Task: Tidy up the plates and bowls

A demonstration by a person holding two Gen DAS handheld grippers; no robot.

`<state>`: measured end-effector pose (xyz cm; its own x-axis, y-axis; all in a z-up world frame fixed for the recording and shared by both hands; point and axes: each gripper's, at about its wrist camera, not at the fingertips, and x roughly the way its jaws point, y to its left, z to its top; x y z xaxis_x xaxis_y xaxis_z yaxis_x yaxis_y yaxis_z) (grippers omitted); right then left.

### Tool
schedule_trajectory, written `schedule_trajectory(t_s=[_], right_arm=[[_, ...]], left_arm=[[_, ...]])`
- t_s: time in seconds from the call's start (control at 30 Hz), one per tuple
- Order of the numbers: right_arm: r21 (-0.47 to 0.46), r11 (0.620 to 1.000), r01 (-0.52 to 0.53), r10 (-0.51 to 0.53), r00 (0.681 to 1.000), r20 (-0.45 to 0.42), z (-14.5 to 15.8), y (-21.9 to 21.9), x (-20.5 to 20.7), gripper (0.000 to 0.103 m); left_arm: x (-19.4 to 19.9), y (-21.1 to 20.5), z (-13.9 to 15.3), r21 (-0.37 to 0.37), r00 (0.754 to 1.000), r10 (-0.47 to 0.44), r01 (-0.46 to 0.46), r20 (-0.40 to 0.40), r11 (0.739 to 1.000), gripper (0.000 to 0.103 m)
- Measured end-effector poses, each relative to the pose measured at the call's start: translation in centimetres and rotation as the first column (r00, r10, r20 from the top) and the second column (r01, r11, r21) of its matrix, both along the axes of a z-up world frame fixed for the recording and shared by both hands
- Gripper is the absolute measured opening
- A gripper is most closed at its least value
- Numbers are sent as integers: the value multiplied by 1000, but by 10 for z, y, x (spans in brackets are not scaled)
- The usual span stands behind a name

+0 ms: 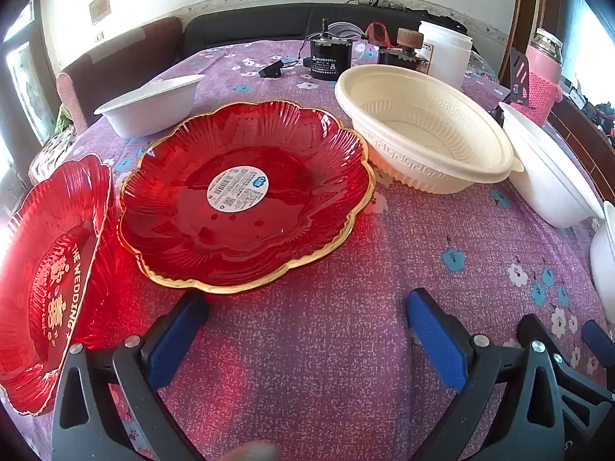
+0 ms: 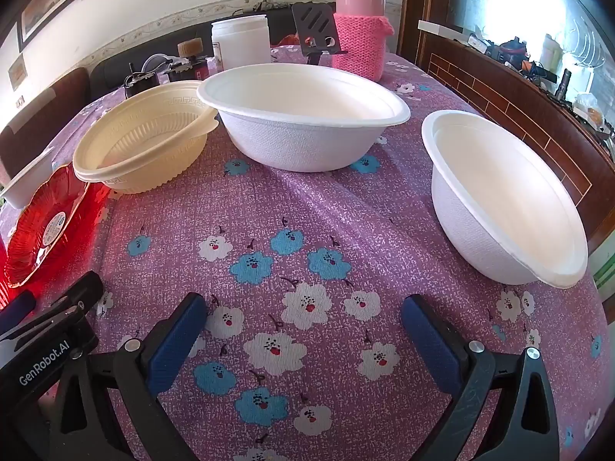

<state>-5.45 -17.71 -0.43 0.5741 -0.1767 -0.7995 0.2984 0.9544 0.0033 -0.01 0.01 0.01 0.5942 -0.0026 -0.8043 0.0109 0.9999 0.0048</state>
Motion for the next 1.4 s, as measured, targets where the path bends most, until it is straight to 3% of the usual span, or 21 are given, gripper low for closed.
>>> schedule_trajectory(t_s=[1.2,1.4], right_arm=[[0,1000,1,-1,1000,0,0,0,0,102],[-2,1000,1,-1,1000,-1,-2,-1,0,102]], left_arm=[[1,-2,0,1,1000,11,-11,-10,1000,103],[-26,10,1,2,998,-33,33,-45,999,103]])
